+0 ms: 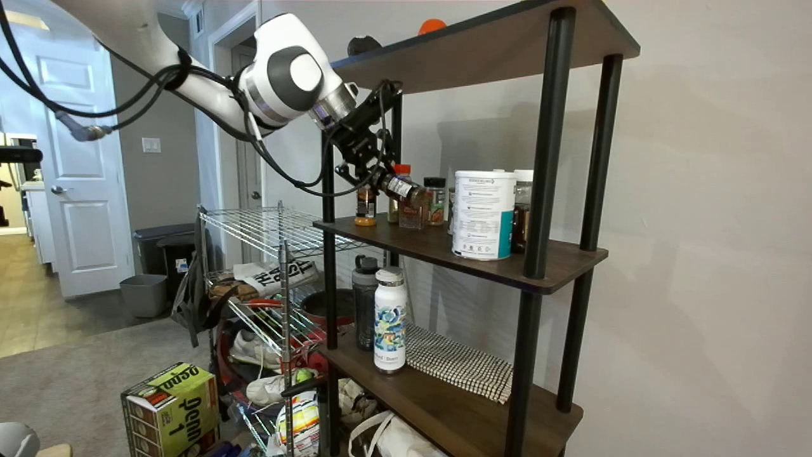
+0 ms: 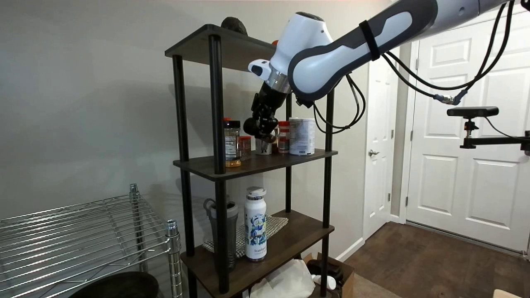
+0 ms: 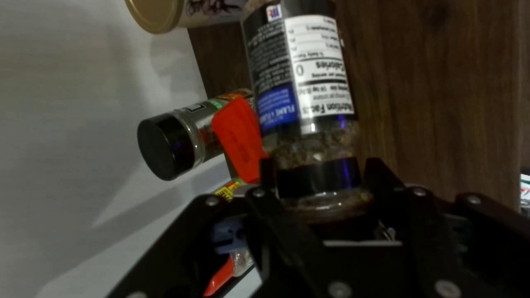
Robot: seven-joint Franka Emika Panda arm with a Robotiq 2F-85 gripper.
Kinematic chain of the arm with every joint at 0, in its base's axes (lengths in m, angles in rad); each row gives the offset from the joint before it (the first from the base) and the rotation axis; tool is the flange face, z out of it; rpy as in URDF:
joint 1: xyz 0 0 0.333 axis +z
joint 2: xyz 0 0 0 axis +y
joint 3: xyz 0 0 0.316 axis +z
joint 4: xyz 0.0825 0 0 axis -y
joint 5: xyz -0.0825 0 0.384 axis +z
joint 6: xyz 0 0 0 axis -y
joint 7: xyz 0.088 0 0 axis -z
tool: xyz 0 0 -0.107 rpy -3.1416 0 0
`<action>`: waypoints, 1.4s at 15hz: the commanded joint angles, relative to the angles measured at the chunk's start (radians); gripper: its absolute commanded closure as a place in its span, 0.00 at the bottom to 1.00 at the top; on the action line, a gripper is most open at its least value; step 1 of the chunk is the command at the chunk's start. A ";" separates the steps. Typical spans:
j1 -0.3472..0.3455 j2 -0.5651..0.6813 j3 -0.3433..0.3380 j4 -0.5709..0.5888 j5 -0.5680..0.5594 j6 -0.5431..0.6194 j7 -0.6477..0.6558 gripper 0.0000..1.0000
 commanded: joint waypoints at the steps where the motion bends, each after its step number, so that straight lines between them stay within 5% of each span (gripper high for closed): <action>1: -0.009 -0.045 0.004 -0.056 -0.026 0.044 0.078 0.69; 7: 0.003 -0.031 -0.001 -0.060 0.056 0.083 0.097 0.69; 15: 0.026 -0.031 -0.020 -0.065 0.330 0.170 -0.007 0.69; 21: 0.004 -0.045 -0.056 -0.097 0.375 0.194 0.042 0.69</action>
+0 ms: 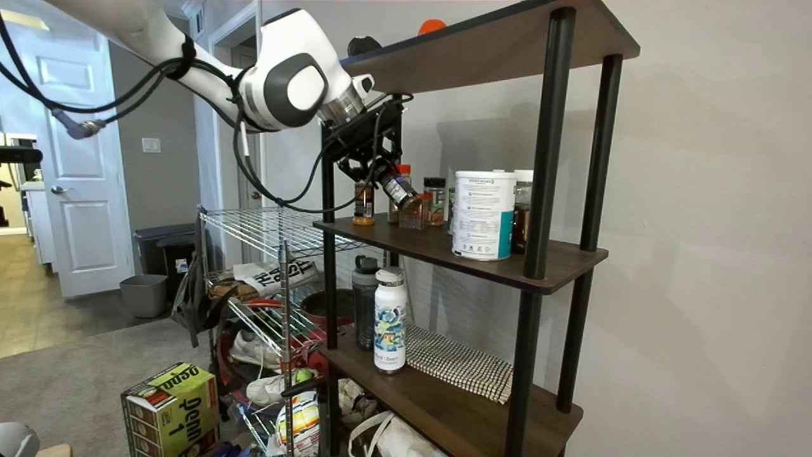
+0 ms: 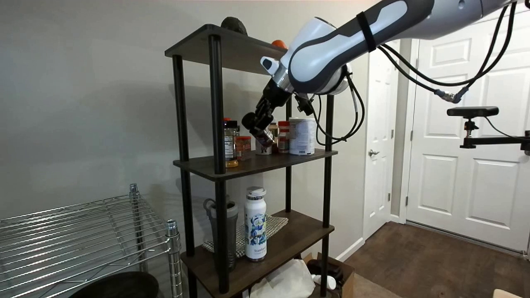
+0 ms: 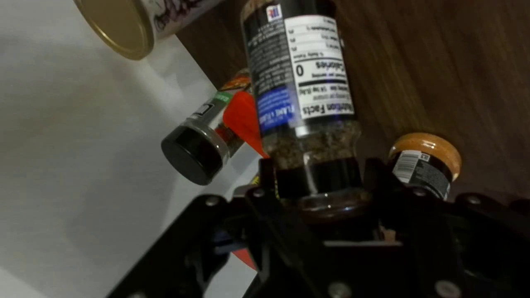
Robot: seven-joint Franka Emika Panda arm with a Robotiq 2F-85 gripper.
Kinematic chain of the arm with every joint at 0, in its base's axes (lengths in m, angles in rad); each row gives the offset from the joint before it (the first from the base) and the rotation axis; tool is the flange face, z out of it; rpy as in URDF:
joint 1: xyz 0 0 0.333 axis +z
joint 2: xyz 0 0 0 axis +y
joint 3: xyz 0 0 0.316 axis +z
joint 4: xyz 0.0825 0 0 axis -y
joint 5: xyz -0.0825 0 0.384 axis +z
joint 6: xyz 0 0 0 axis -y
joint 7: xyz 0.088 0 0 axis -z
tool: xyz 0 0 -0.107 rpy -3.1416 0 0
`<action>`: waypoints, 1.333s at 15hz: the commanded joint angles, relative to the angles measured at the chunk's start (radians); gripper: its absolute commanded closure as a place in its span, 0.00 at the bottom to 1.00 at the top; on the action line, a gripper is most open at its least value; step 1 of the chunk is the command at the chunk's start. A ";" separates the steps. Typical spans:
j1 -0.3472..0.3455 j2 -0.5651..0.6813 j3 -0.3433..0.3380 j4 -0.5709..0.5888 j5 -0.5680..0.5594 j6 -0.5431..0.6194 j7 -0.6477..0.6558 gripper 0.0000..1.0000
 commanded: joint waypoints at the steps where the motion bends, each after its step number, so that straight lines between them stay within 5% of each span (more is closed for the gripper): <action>1: -0.006 -0.035 -0.028 -0.058 0.075 0.059 -0.004 0.69; 20: 0.060 -0.055 -0.096 -0.063 0.886 0.093 -0.338 0.69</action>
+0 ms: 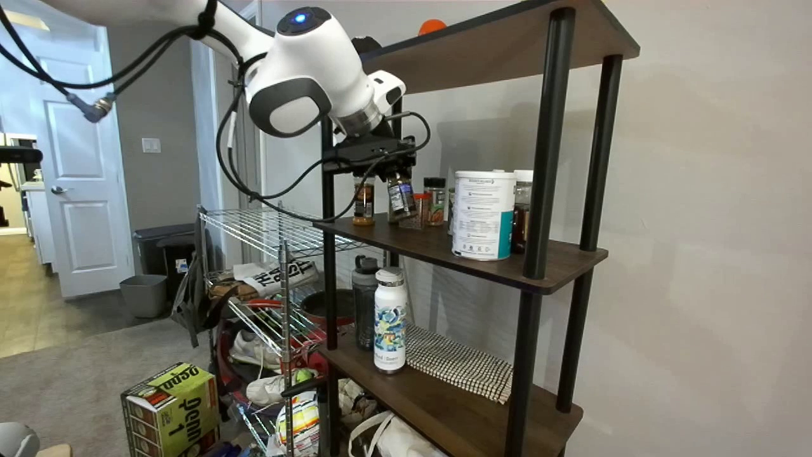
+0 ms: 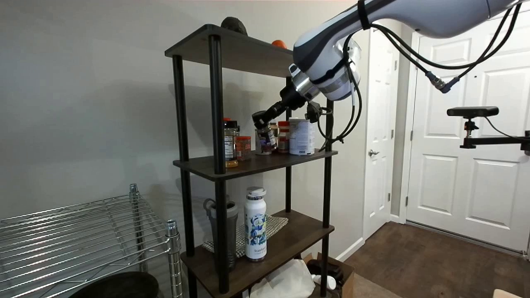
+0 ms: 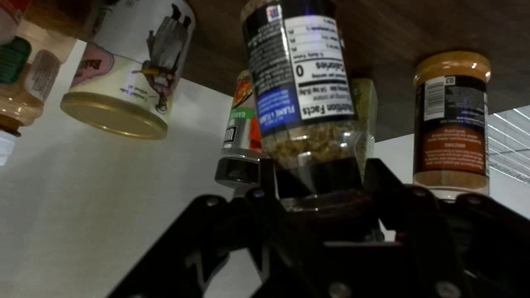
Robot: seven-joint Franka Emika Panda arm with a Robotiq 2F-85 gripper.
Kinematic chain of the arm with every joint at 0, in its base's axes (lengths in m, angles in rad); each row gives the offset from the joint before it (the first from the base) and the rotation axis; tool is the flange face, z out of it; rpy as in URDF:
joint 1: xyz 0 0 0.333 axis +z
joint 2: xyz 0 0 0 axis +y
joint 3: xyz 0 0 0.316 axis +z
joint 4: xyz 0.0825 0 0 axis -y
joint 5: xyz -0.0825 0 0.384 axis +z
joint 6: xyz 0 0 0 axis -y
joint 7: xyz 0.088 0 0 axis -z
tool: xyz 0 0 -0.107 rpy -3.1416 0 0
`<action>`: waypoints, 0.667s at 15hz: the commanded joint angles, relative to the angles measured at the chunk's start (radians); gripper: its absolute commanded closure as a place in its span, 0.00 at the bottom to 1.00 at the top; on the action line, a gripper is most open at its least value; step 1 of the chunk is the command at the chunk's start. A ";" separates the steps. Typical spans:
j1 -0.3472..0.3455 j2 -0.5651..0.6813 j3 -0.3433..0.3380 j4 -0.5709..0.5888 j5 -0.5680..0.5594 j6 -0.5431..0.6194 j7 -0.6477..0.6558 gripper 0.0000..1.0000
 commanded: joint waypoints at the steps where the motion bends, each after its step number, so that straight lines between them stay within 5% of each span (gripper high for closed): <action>1: 0.015 -0.027 -0.018 -0.013 0.124 0.006 -0.096 0.69; 10: 0.008 -0.012 -0.045 0.024 0.384 -0.162 -0.325 0.69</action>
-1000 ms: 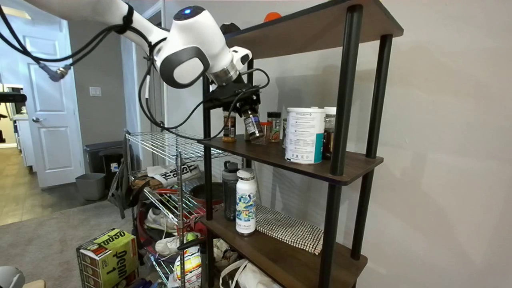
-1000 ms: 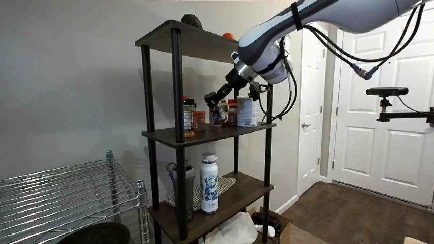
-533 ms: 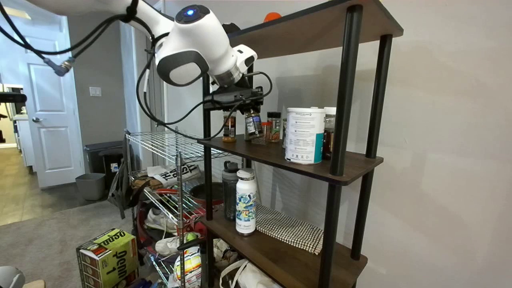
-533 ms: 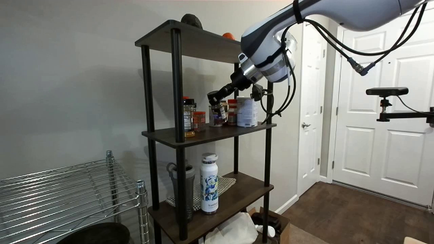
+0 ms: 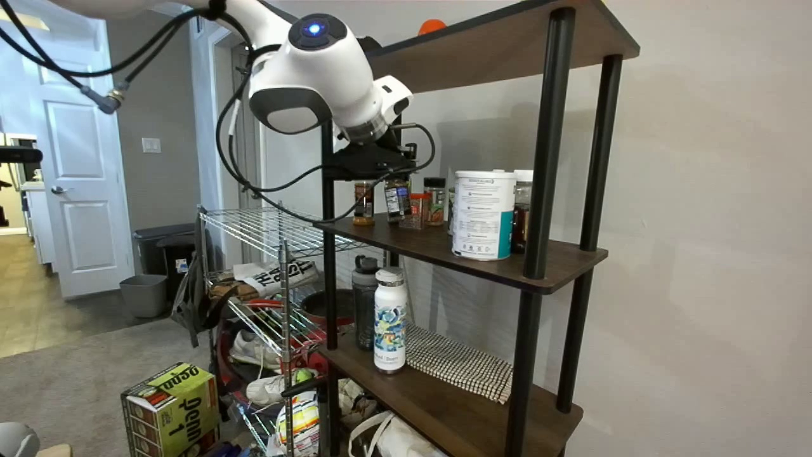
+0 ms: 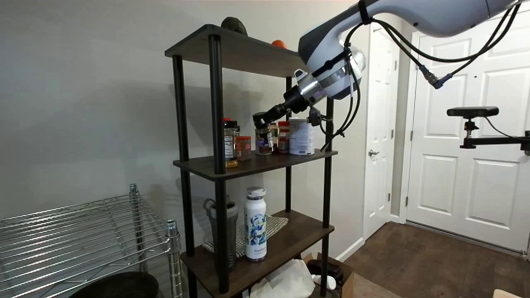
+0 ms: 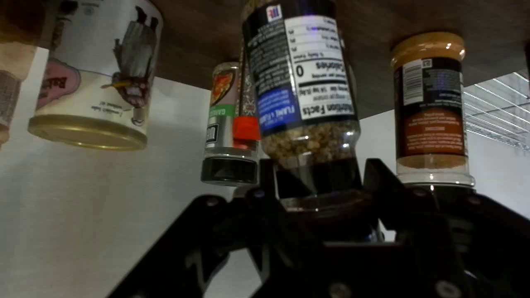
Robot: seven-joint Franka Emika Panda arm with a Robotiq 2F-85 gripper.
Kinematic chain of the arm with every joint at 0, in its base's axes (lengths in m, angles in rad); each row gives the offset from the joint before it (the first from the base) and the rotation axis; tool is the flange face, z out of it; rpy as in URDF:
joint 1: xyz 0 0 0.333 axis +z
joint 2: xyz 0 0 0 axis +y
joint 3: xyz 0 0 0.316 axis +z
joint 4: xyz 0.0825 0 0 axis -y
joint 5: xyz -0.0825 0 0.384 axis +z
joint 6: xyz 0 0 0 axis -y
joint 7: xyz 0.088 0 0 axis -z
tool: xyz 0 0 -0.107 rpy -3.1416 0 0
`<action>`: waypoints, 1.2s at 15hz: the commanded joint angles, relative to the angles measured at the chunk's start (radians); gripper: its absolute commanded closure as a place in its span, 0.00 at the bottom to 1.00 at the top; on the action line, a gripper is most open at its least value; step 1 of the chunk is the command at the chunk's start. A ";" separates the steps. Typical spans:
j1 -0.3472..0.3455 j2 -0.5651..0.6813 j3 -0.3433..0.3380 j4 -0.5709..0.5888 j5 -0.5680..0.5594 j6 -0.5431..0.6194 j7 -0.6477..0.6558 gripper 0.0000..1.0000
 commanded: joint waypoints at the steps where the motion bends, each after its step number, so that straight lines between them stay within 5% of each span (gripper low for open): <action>1: 0.005 -0.014 -0.022 0.005 0.095 -0.085 -0.110 0.69; 10: -0.008 0.021 -0.077 0.030 0.157 -0.237 -0.127 0.69; 11: -0.059 0.025 -0.034 0.033 0.162 -0.249 -0.125 0.69; 17: -0.103 0.033 -0.008 0.035 0.151 -0.251 -0.114 0.69; 18: -0.106 0.033 -0.003 0.034 0.147 -0.246 -0.112 0.19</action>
